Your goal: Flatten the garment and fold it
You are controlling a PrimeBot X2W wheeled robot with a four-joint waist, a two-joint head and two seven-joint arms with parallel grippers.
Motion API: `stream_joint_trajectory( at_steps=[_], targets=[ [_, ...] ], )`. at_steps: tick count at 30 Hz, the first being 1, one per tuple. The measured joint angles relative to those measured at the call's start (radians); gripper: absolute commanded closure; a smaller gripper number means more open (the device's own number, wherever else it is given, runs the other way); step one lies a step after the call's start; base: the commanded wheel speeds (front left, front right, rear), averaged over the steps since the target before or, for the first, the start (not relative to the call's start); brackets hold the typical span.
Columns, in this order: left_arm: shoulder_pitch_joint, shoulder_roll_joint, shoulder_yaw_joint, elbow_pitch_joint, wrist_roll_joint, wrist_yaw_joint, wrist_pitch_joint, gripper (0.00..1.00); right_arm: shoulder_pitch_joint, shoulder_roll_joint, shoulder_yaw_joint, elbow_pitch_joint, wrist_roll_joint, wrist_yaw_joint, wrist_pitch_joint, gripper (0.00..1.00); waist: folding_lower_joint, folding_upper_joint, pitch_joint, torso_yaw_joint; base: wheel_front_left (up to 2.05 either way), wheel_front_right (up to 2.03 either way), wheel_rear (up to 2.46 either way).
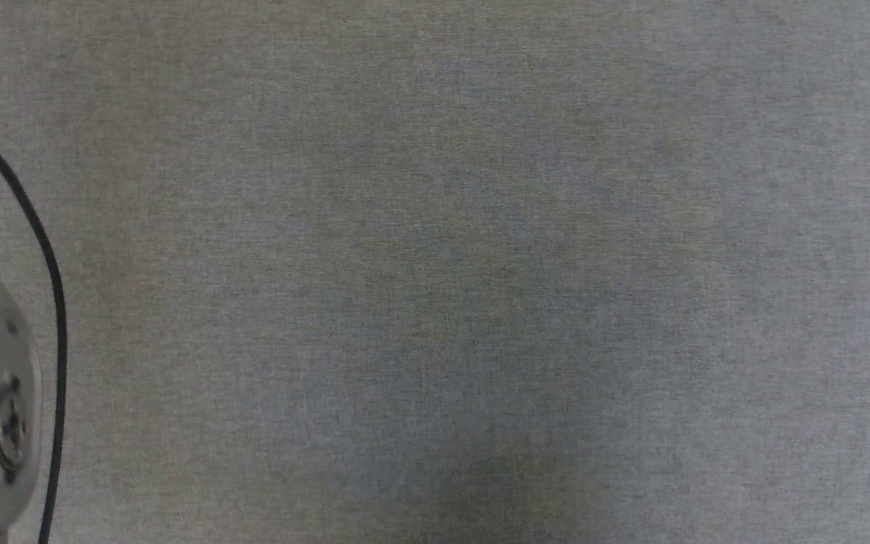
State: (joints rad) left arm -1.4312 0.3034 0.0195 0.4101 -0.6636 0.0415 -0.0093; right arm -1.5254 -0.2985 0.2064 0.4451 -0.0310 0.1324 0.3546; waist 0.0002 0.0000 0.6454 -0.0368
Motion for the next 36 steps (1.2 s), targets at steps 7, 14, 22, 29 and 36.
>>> stream_joint_trajectory(
  at_steps=[7, 14, 22, 29, 36],
  targets=[
    [0.306, 0.051, -0.071, 0.030, 0.026, -0.056, 0.072, 1.00, 0.292, -0.023, 0.108, 0.032, 0.163, 0.000, -0.017, 1.00, -0.0001, 0.0000, -0.047, 0.014, 0.00, 0.00, 0.00],
    [0.741, 0.079, -0.121, -0.096, -0.013, -0.081, 0.256, 1.00, 0.653, -0.084, 0.140, -0.124, 0.320, 0.000, 0.046, 1.00, -0.0003, 0.0000, -0.137, 0.022, 0.00, 0.00, 0.00],
    [1.203, 0.081, -0.111, -0.348, -0.108, 0.010, 0.408, 1.00, 1.070, -0.099, 0.014, -0.347, 0.348, 0.000, 0.141, 1.00, -0.0004, 0.0000, -0.265, 0.034, 0.00, 0.00, 0.00],
    [1.491, 0.080, -0.099, -0.546, -0.142, 0.107, 0.496, 1.00, 1.355, -0.024, -0.146, -0.519, 0.333, 0.000, 0.225, 1.00, -0.0004, 0.0000, -0.385, 0.047, 0.00, 0.00, 0.00],
    [1.661, 0.075, -0.086, -0.681, -0.158, 0.174, 0.519, 1.00, 1.590, 0.121, -0.313, -0.714, 0.296, 0.000, 0.318, 1.00, -0.0004, 0.0000, -0.474, 0.075, 0.00, 0.00, 0.00]
  ],
)
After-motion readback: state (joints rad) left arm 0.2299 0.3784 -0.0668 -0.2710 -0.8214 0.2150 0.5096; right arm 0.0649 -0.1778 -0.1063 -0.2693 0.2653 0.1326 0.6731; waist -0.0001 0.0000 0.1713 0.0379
